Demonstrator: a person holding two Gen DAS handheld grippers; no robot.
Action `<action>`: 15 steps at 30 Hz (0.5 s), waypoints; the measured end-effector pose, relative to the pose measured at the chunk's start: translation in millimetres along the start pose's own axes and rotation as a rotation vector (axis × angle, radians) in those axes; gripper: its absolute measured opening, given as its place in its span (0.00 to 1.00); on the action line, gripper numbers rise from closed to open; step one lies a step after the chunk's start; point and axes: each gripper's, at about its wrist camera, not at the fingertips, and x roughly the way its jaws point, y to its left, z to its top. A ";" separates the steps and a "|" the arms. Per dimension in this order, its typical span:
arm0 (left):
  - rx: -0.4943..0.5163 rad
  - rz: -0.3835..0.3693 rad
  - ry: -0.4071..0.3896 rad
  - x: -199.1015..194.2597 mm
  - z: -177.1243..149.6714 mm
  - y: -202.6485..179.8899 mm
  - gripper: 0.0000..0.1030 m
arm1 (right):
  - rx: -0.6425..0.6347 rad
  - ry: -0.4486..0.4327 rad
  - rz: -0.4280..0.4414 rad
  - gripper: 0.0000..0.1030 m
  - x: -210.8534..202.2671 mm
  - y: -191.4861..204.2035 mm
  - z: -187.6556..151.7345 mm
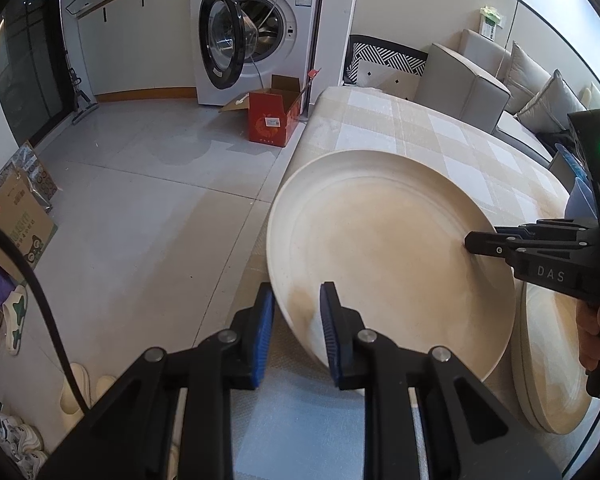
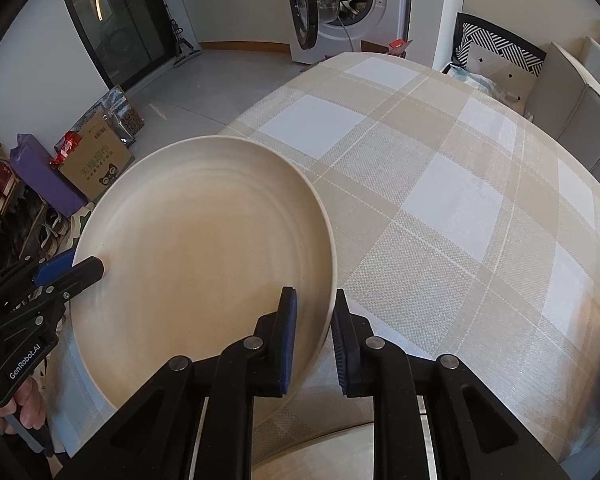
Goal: Organize plates and bowls
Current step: 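Lift the cream plate with both grippers and carry it over the plate stack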
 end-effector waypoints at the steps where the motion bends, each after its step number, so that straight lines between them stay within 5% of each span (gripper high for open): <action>1: 0.000 -0.001 -0.003 -2.1 0.3 0.3 0.21 | 0.001 -0.001 0.001 0.16 -1.9 0.6 0.2; 15: 0.017 -0.019 -0.043 -31.0 1.2 -6.0 0.21 | 0.009 -0.028 -0.036 0.16 -41.4 9.4 -7.6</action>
